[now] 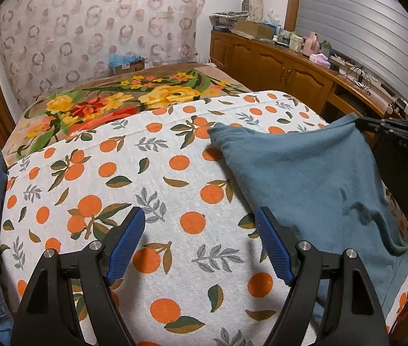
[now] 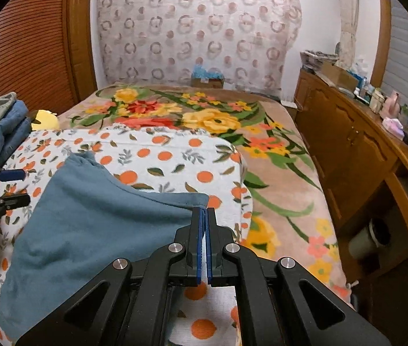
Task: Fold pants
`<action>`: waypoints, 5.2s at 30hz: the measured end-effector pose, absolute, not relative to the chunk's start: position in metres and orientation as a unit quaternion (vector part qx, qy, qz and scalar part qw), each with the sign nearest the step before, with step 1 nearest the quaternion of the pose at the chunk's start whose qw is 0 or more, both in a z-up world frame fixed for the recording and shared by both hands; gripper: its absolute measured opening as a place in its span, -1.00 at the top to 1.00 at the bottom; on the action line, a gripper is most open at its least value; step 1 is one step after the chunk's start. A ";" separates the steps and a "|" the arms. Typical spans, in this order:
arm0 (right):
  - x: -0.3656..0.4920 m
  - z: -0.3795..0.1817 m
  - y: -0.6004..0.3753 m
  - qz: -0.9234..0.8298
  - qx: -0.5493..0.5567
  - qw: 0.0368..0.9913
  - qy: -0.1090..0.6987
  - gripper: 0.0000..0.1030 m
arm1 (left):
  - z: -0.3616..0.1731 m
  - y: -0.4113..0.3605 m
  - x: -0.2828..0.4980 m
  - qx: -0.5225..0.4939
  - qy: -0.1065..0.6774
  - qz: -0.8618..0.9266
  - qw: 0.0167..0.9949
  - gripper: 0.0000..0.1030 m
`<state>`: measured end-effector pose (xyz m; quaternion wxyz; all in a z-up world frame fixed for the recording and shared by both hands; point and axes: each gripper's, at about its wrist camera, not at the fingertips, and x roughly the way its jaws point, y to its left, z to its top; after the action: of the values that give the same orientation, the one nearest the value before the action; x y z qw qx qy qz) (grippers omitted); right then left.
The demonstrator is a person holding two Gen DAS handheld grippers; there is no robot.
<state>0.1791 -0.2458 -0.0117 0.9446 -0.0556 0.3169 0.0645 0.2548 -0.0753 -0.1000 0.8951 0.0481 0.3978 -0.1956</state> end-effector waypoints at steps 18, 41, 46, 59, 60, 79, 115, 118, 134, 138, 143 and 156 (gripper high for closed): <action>0.164 -0.025 -0.274 0.092 0.007 0.936 0.339 0.60 | -0.095 -0.111 0.273 0.070 0.413 -0.197 0.887 -0.55; 0.047 -0.036 -0.262 0.108 0.018 0.935 0.338 0.38 | -0.091 -0.129 0.167 0.075 0.405 -0.236 0.880 -0.55; 0.022 -0.039 -0.258 0.113 0.017 0.934 0.338 0.38 | -0.096 -0.126 0.138 0.077 0.404 -0.238 0.880 -0.55; 0.005 -0.048 -0.256 0.114 0.031 0.932 0.343 0.47 | -0.103 -0.128 0.098 0.077 0.406 -0.241 0.878 -0.55; 0.005 -0.046 -0.258 0.113 0.033 0.933 0.339 0.56 | -0.105 -0.129 0.098 0.081 0.407 -0.241 0.878 -0.55; -0.021 -0.043 -0.253 0.098 0.023 0.940 0.325 0.75 | -0.107 -0.125 0.091 0.069 0.407 -0.248 0.877 -0.37; -0.006 -0.063 -0.254 0.094 0.048 0.938 0.330 0.14 | -0.112 -0.126 0.082 0.046 0.421 -0.276 0.863 0.16; -0.006 -0.061 -0.252 0.100 0.042 0.938 0.329 0.16 | -0.113 -0.125 0.082 0.039 0.426 -0.278 0.860 0.15; -0.006 -0.063 -0.256 0.128 0.044 0.934 0.330 0.54 | -0.112 -0.127 0.076 0.032 0.429 -0.268 0.862 0.17; -0.006 -0.062 -0.254 0.138 0.047 0.934 0.328 0.70 | -0.113 -0.127 0.076 0.030 0.431 -0.280 0.858 0.41; -0.007 -0.056 -0.253 0.151 0.051 0.936 0.314 0.77 | -0.105 -0.124 0.076 0.023 0.421 -0.288 0.860 0.74; -0.016 0.031 -0.242 0.183 0.023 0.961 0.208 0.79 | 0.006 -0.091 0.082 -0.010 0.309 -0.292 0.905 0.75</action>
<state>-0.0160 -0.2424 0.0308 0.9606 0.0233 0.2075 0.1832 0.0815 -0.0908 0.0058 0.9048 -0.0100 0.3092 -0.2925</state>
